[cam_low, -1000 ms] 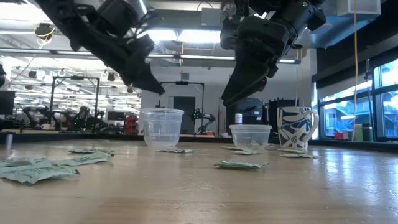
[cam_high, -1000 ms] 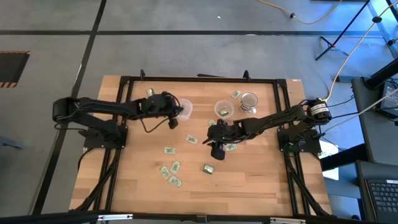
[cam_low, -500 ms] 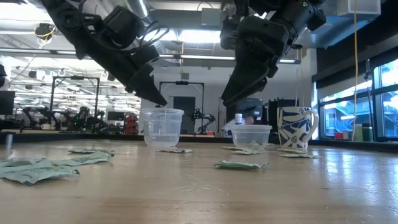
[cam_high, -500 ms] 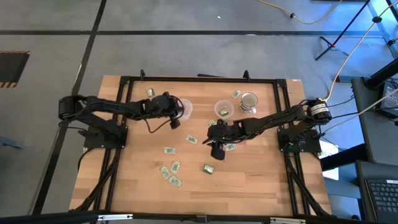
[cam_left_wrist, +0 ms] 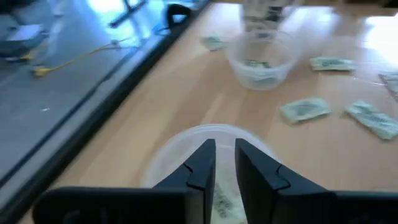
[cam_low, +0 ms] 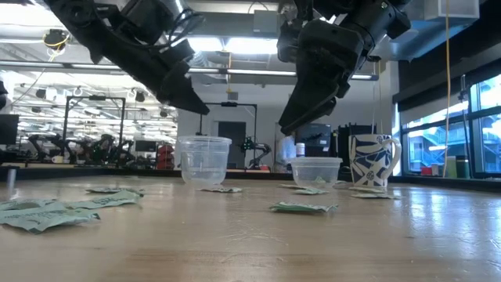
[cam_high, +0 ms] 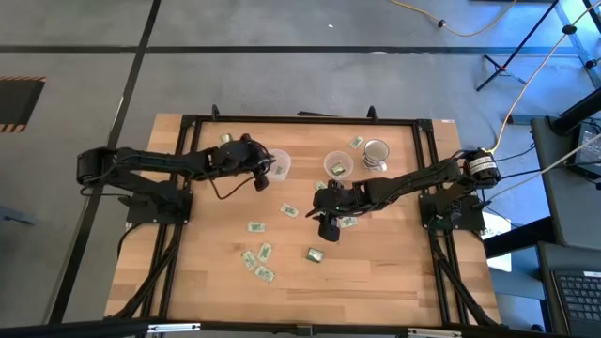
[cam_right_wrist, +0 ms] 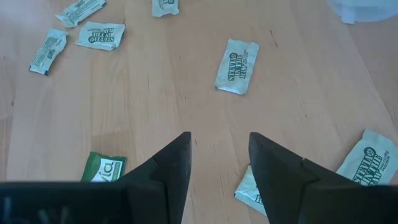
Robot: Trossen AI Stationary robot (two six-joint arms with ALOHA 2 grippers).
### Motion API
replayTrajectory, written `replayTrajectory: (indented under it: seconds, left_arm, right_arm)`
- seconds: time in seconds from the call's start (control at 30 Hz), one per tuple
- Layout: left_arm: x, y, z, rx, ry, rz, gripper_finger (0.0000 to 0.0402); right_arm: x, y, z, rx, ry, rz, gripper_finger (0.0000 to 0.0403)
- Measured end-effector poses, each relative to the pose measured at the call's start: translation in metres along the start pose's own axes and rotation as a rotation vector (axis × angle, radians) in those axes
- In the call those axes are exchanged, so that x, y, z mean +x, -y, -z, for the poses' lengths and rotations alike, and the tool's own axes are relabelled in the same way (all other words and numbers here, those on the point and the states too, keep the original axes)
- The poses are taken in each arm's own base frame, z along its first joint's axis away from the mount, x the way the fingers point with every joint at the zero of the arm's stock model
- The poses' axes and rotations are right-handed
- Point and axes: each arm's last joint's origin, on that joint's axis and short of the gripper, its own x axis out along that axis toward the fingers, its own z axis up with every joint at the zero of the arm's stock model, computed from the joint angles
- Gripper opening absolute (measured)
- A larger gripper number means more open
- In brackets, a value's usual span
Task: Pick and place Stevia / Truvia into bins
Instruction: Put the green truvia packet into the small transparent container
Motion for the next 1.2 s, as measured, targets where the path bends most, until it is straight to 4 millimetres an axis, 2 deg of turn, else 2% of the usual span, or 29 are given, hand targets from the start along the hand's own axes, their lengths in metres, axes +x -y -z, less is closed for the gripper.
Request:
replayTrajectory:
  seconds: [0.2,0.33,0.47,0.67,0.9,1.2]
  left_arm:
    - [-0.028,-0.028,-0.002,-0.074,-0.04,-0.332,0.0062]
    - [-0.041,-0.052,0.009,-0.218,-0.135,-0.386,0.0057]
    - [-0.044,-0.075,0.023,-0.353,-0.236,-0.419,0.0059]
    - [-0.036,-0.103,0.036,-0.484,-0.296,-0.444,0.0058]
    - [-0.015,-0.123,0.052,-0.571,-0.405,-0.465,0.0043]
    - [0.017,-0.149,0.051,-0.604,-0.642,-0.491,0.0027]
  right_arm:
    - [0.0,-0.002,0.001,-0.006,-0.002,-0.005,0.0163]
    - [0.0,-0.003,0.001,-0.008,-0.002,-0.005,0.0163]
    - [0.0,-0.003,0.001,-0.01,-0.002,-0.005,0.0163]
    - [0.0,-0.002,0.0,-0.01,0.003,-0.006,0.0163]
    - [0.0,-0.003,-0.003,-0.01,0.034,-0.016,0.0163]
    - [0.0,-0.003,-0.004,-0.007,0.043,-0.016,0.0163]
